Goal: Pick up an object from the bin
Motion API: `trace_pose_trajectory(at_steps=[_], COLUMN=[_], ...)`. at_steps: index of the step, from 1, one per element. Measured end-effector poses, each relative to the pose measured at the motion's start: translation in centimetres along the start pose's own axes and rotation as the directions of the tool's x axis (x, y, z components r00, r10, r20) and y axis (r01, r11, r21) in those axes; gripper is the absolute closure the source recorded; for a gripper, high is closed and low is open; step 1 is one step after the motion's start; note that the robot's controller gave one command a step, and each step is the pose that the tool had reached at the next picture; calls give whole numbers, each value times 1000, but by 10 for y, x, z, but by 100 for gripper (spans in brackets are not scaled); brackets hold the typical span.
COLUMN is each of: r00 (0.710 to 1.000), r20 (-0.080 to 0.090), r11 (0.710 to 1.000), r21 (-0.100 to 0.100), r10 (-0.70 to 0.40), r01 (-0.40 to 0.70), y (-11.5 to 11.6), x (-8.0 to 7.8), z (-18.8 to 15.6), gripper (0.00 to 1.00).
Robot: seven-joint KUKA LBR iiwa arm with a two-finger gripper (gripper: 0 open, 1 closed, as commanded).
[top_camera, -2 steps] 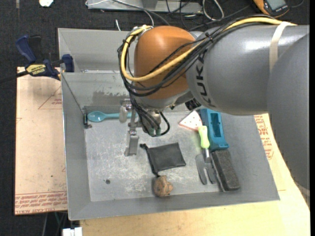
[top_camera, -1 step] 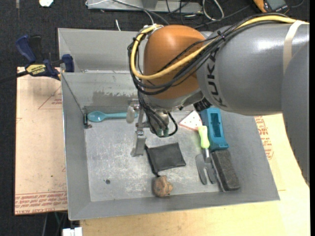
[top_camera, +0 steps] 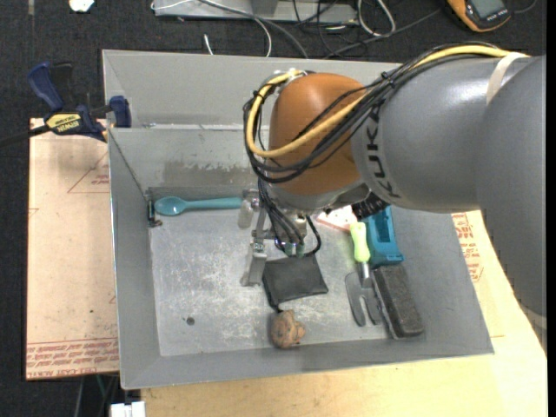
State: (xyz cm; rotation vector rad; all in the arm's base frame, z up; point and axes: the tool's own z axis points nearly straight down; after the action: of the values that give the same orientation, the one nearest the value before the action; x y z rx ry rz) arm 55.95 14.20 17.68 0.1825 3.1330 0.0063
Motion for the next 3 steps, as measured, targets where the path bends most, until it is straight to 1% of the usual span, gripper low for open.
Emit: trace_pose_trajectory(at_steps=[1, 2, 3], r00=[1000, 1000, 996], r20=[-6, 7, 10], r11=[1000, 1000, 997], r21=[1, -3, -3], r10=[29, 18, 83], r01=[-29, -18, -83], y=[-37, -57, -91], x=[8, 7, -7], z=[8, 46, 89], gripper=[0, 0, 0])
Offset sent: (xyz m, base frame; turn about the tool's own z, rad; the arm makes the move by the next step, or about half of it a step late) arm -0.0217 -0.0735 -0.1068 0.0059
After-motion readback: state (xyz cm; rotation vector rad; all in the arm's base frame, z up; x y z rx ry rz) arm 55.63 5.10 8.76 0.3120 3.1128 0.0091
